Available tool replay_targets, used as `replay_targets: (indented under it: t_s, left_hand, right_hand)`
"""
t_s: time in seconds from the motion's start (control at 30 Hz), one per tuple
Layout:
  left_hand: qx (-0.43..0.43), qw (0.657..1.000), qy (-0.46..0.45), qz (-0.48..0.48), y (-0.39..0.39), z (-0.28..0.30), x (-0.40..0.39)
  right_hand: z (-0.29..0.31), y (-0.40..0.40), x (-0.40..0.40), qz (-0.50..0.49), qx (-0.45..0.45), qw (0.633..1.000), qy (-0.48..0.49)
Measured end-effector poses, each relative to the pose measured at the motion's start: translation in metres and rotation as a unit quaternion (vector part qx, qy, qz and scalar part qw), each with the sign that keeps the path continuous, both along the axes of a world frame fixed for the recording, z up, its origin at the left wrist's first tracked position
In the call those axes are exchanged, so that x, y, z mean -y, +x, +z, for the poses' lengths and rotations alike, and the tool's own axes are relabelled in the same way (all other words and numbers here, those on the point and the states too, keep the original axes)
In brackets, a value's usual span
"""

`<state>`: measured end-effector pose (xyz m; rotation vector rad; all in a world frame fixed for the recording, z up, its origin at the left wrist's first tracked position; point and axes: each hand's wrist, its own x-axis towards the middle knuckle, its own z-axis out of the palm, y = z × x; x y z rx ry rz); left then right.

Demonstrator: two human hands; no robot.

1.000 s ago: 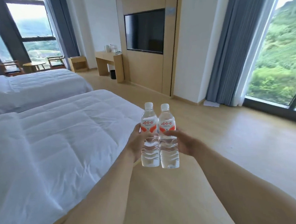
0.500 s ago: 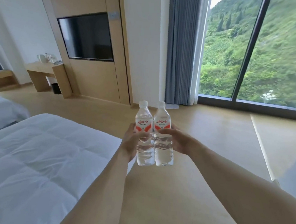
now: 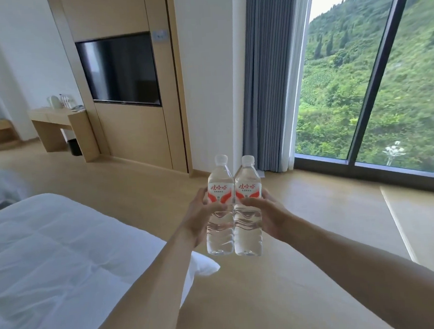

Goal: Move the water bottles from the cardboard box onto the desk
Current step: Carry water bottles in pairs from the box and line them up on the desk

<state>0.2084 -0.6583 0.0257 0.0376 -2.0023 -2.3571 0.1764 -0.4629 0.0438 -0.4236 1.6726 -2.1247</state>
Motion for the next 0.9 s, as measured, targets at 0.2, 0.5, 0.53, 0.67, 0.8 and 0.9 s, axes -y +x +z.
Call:
replay_targets:
  t_s: [0.2, 0.5, 0.53, 0.67, 0.8, 0.9]
  left_hand:
    - [-0.011, 0.998, -0.048, 0.026, -0.097, 0.025, -0.007]
    - [-0.034, 0.996, -0.031, 0.082, -0.222, 0.047, 0.008]
    - [-0.035, 0.995, -0.031, 0.087, -0.233, 0.046, 0.014]
    - [-0.036, 0.993, -0.028, 0.111, -0.291, 0.040, 0.043]
    - [-0.041, 0.991, -0.031, 0.127, -0.357, 0.035, 0.083]
    - [-0.040, 0.989, -0.018, 0.140, -0.412, 0.035, 0.124]
  right_hand:
    - [0.018, -0.113, -0.004, -0.001, -0.018, 1.000, 0.016]
    - [0.047, -0.265, 0.021, 0.046, -0.033, 0.998, 0.027]
    - [0.047, -0.277, 0.026, 0.051, -0.032, 0.998, 0.027]
    - [0.042, -0.335, 0.058, 0.061, -0.036, 0.997, 0.030]
    - [0.035, -0.403, 0.103, 0.053, -0.029, 0.998, 0.030]
    - [0.032, -0.460, 0.149, 0.053, -0.031, 0.997, 0.039]
